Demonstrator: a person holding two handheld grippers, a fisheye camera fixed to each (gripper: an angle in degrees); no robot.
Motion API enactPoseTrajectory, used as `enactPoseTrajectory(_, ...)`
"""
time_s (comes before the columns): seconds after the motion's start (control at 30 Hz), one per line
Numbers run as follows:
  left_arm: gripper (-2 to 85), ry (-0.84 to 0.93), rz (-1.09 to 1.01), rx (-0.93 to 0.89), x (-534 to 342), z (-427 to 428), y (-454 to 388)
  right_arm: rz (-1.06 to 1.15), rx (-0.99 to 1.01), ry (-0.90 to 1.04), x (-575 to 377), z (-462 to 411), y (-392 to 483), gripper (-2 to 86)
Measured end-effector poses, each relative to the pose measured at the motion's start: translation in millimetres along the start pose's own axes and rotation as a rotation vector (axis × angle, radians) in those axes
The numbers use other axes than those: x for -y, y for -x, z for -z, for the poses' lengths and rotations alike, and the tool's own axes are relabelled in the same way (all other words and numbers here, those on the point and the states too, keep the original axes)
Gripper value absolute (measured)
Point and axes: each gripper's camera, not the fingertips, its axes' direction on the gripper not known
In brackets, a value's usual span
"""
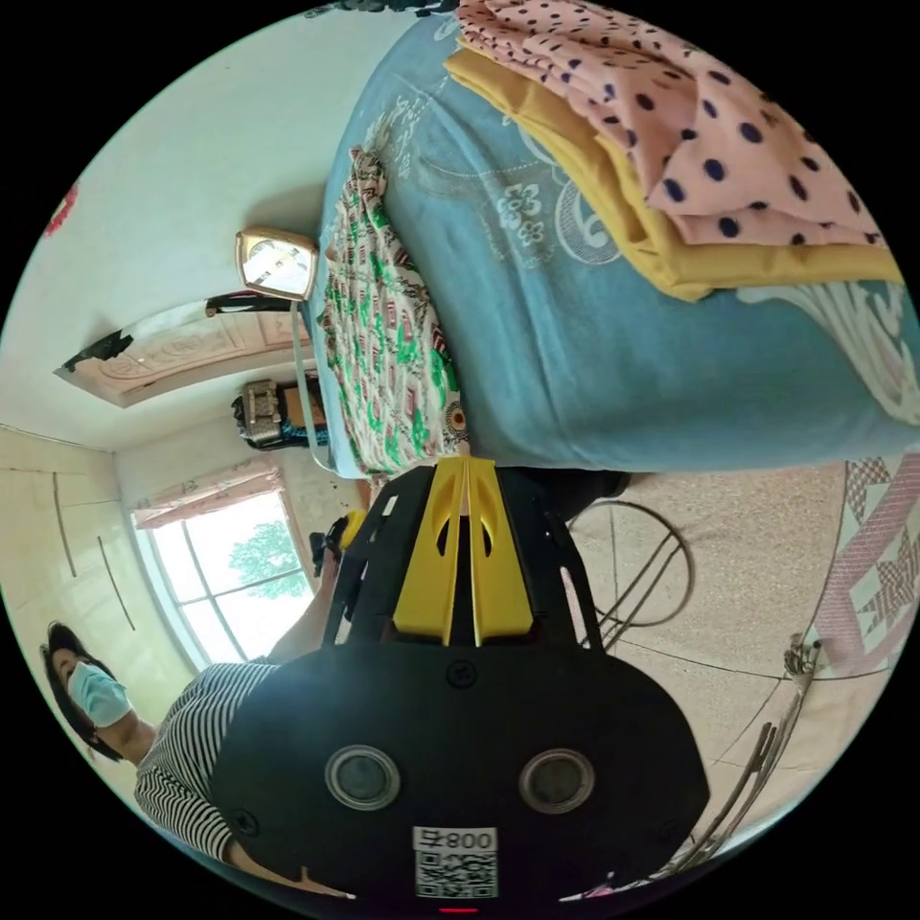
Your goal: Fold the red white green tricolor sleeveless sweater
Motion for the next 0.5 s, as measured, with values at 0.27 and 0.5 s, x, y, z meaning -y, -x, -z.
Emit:
enactPoseTrajectory(0.27,7.4,-0.061,-0.023,-0.007,68,-14,-17,0.044,-0.119,-0.069,34,12,32,1.6)
enactPoseTrajectory(0.5,7.8,-0.098,-0.129,0.025,195,-61,-77,0.302,-0.283,-0.140,165,-9,156,4.1)
